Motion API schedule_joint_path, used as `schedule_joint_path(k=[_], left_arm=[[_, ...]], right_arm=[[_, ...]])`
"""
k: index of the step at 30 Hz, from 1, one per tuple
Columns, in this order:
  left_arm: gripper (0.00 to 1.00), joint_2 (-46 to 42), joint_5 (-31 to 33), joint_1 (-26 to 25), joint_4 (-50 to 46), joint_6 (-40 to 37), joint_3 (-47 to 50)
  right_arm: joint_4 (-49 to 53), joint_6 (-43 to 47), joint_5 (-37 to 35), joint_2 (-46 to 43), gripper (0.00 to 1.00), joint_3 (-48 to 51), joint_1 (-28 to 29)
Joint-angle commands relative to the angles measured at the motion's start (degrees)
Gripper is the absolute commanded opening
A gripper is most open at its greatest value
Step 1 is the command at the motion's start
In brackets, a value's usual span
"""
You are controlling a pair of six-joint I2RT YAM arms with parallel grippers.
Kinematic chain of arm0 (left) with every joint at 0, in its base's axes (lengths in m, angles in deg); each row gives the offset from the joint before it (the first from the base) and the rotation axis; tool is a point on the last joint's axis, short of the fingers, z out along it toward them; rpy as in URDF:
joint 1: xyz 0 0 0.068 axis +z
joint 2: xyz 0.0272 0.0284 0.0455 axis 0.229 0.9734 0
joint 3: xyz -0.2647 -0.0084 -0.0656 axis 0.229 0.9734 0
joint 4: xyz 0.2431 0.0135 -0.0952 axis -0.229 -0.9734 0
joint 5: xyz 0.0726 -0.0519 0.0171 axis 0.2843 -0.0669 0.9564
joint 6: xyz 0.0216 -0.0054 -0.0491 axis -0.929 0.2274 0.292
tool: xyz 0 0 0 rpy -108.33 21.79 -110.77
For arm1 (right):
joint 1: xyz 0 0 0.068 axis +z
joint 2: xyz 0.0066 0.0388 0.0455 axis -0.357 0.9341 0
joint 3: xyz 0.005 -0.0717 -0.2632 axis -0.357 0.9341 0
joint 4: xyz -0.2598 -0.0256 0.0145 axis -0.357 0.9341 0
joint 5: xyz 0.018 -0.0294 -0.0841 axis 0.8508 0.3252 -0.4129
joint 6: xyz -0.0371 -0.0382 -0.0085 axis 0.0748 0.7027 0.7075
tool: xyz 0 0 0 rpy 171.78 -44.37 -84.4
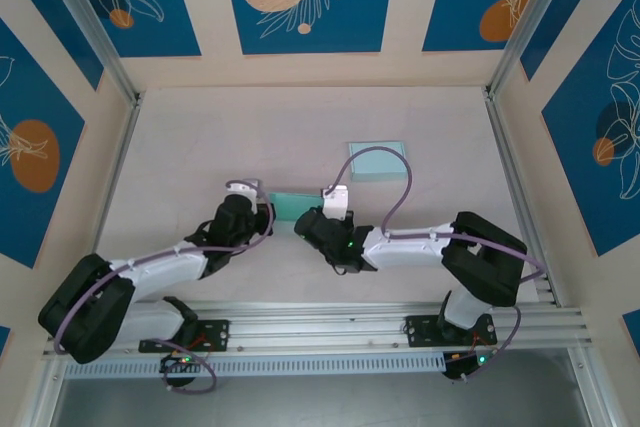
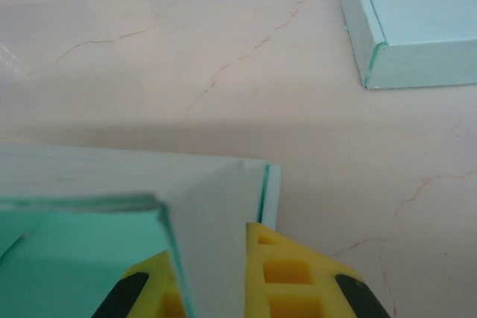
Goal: Fold the paper box
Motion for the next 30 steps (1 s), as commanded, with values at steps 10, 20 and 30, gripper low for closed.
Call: schedule_joint_path(k=[10,20,30], left_arm=[[0.78,-18.14,-0.91,-1.48,-14.26,3.35,6.96],[0.91,-42.32,1.4,-1.46,-36.58,5.22,0.68],[0.94,-20.32,6.06,-1.13,-39.17,-7.0,-17.27]], right_arm=[[6.47,-6.76,1.45,8.32,0.0,2.3,2.53],[2.67,2.73,6.36,7.4,0.15,3.71,2.43],[5.45,7.78,6.86,6.88,0.28,0.98,2.68]])
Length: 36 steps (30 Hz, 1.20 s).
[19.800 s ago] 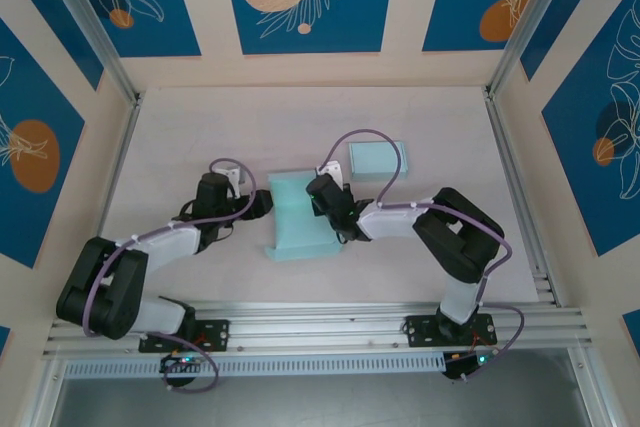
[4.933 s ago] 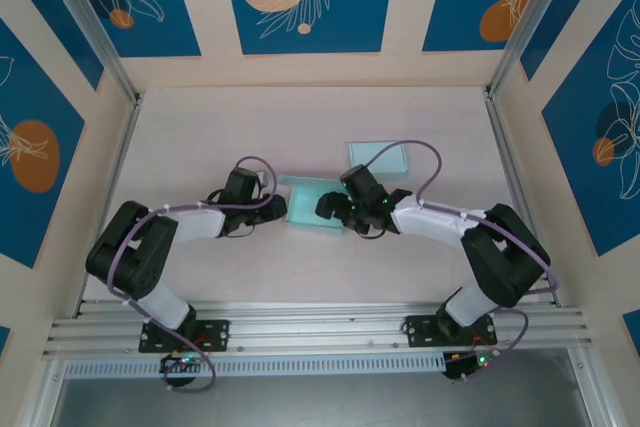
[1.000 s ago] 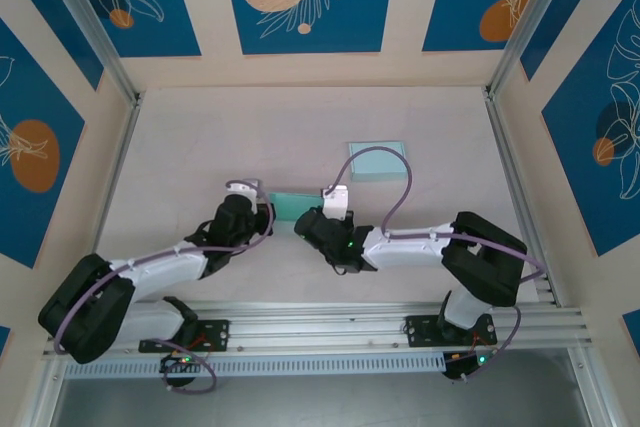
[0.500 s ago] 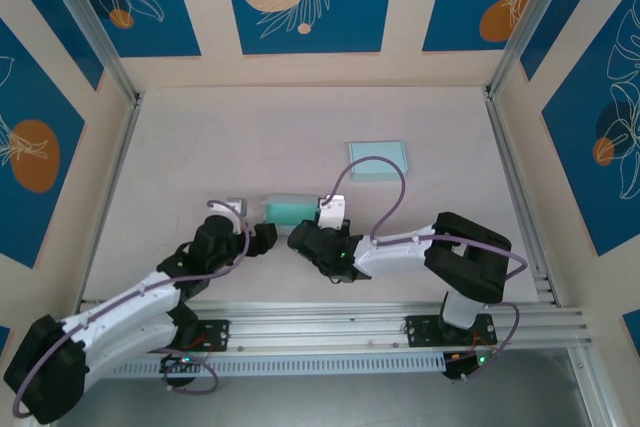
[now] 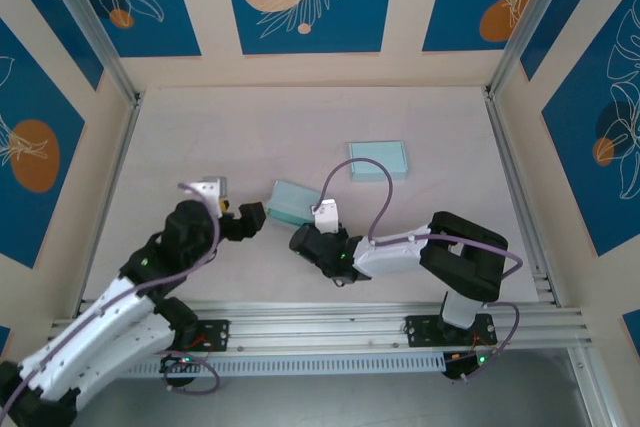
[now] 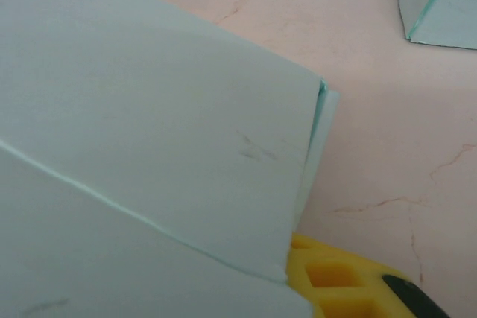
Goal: Fold the paper box
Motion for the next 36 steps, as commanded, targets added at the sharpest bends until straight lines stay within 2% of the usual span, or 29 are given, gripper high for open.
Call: schedule_joint_path(k=[1,4,8,14,17,23,30,34,36], left_arm=[[0.94,11.25,3.58,-0.05,-0.52,-9.34,-5.94],[0.89,21.84,5.15,1.09,-0.01,-15.83,-13.38],[0.85,33.09,0.63,2.72,-1.66,-18.8,-20.24],[0.73,39.44,-3.47,3.34,1.1,-16.81,-16.69],[0.68,40.76,-4.14,3.46,3.17,-15.08,-13.89],[0.57,43.06,-4.13,3.44,8.96,-12.48,-9.46],[0.53,44.99,-1.89,3.44,13.33,-11.23,-6.28],[0.53,45.7,-0.92,3.46,14.5,-10.4,-5.38],[0.54,45.75,-0.32,3.32,14.84,-9.9,-4.89]], right_arm=[[7.08,2.33,4.4,1.16,0.28,0.1,0.26],[7.28,4.26,4.68,0.26,0.29,-0.37,0.04],[7.36,5.62,4.98,0.24,0.31,-1.29,-0.12],[8.51,5.62,5.04,0.51,0.35,-2.7,0.3],[10.81,5.71,4.38,-0.3,0.45,-3.88,1.03],[15.1,6.34,3.61,-4.92,0.72,-4.89,3.41],[14.47,7.87,7.48,-12.49,0.99,-2.84,4.77],[13.7,7.93,10.19,-17.89,1.0,-1.27,5.25],[16.36,5.09,11.39,-20.18,1.0,-1.7,3.41]])
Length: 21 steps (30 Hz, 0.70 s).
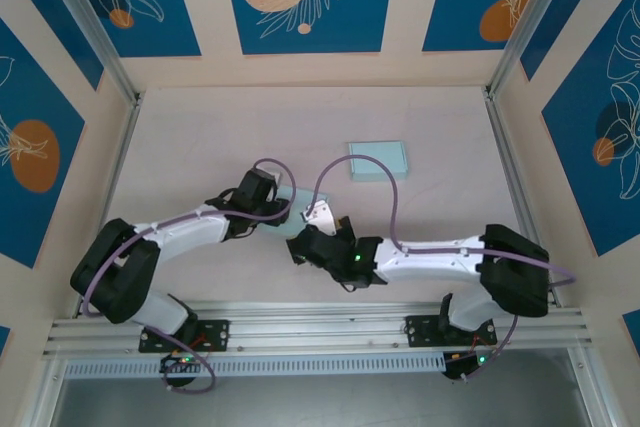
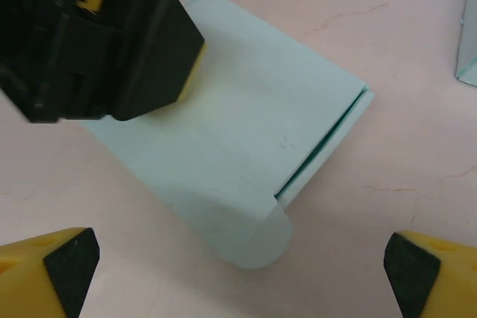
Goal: Fold the paper box
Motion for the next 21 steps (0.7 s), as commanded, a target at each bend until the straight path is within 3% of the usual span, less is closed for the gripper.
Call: schedule_joint_path(k=[1,9,13,17,21], left_arm=[[0.54,1.27,2.28,0.5,-0.06,1.73,2.24],[0.65,-4.61,2.84,0.48,-0.04,5.11,2.97],[0.75,-9.9,3.03,0.58,-2.03,5.9,0.55],[0.78,-10.56,5.33,1.93,-6.6,4.03,-2.98],[0.76,-7.89,1.33,4.91,-7.63,3.02,-3.68]], right_arm=[[3.53,-4.08,3.71,-4.03,1.0,-0.3,-2.75],[10.93,-8.85,18.8,-2.97,1.0,-6.78,-16.84],[7.34,-8.49,29.13,0.22,0.97,-7.51,-22.76],[7.4,-9.28,34.42,3.88,0.96,-9.17,-25.35],[7.83,-11.14,36.61,5.97,0.96,-8.88,-26.64]])
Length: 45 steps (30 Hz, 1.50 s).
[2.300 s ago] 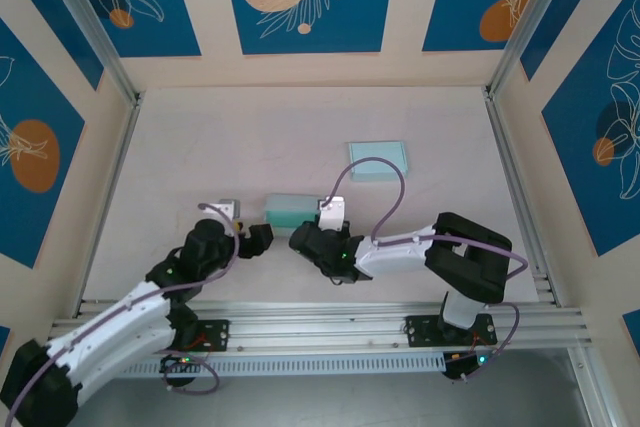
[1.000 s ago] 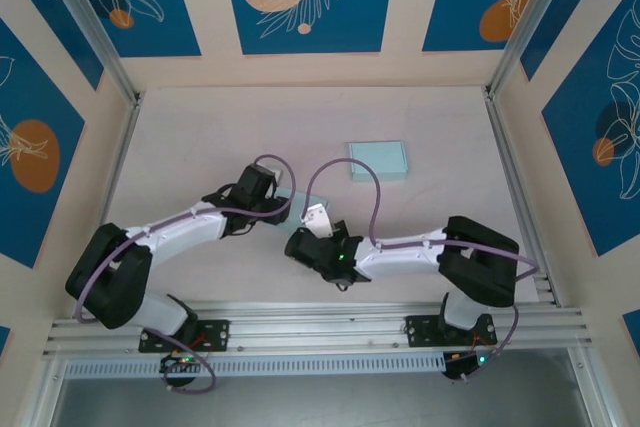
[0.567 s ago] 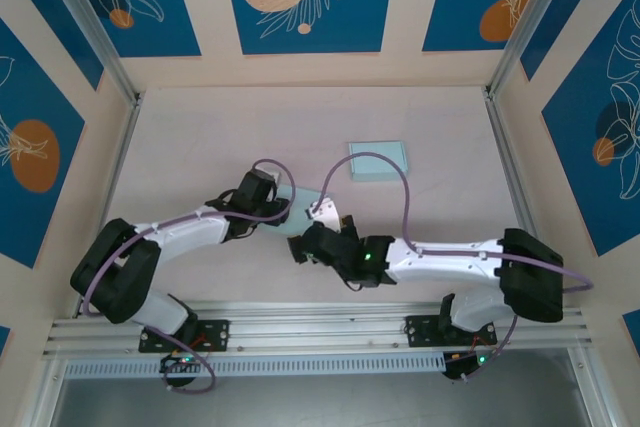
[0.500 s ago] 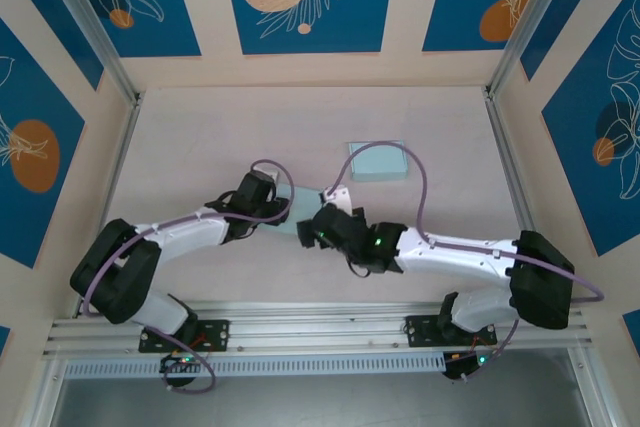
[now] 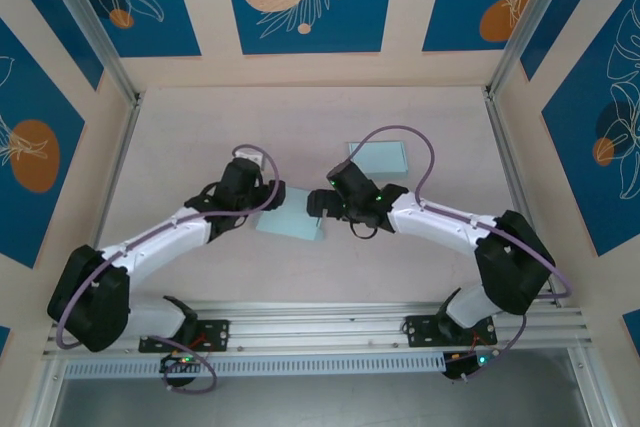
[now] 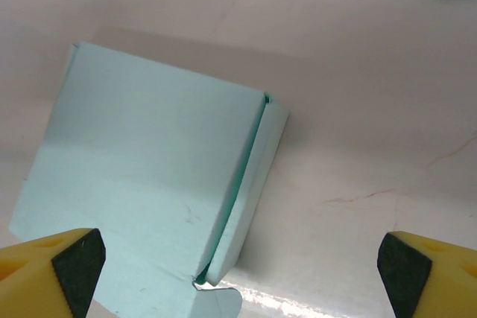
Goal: Fold the paper box
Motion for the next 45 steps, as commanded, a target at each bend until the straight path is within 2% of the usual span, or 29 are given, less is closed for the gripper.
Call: schedule_joint_path(k=[1,4,13,15,19,25,29,32,36,41,45], left_arm=[[0.74,2.62,-3.02,2.73,-4.08,-0.92,-1.0],[0.69,4.87,-7.74,4.6,-2.52,-0.61,-0.14],[0.62,11.75,-16.01,8.21,1.74,1.3,1.54],[0.57,13.15,-17.72,9.41,2.04,2.05,2.09],[0.39,15.29,-20.22,13.46,2.85,4.75,4.13],[0.31,17.43,-22.09,16.21,4.3,6.1,5.6],[0.19,21.5,-25.12,18.21,5.57,7.45,5.73],[0.13,24.54,-28.51,20.52,7.14,8.56,6.04],[0.1,26.6,-32.58,22.87,9.99,10.12,6.74],[0.03,26.34,-33.28,23.42,9.09,9.69,6.08],[0.01,26.53,-33.77,23.57,8.47,9.5,5.6]], right_arm=[[-0.16,-2.67,6.19,0.97,0.95,-0.56,-1.03],[-1.91,-4.18,8.36,1.97,0.95,0.69,-1.86],[-7.1,-6.9,15.03,6.46,0.89,3.43,-4.33],[-8.78,-7.43,16.22,6.87,0.89,4.46,-4.76],[-13.41,-8.64,19.35,8.18,0.89,6.49,-5.61],[-21.68,-10.34,24.55,12.33,0.9,7.65,-6.62],[-28.7,-12.22,28.76,15.89,0.89,7.65,-7.59],[-30.09,-12.51,29.12,17.53,0.89,6.55,-7.59],[-31.83,-12.79,29.23,19.09,0.9,5.54,-7.59],[-35.19,-12.25,29.25,20.92,0.9,5.17,-8.6],[-36.41,-10.09,30.18,22.63,0.91,4.06,-11.02]])
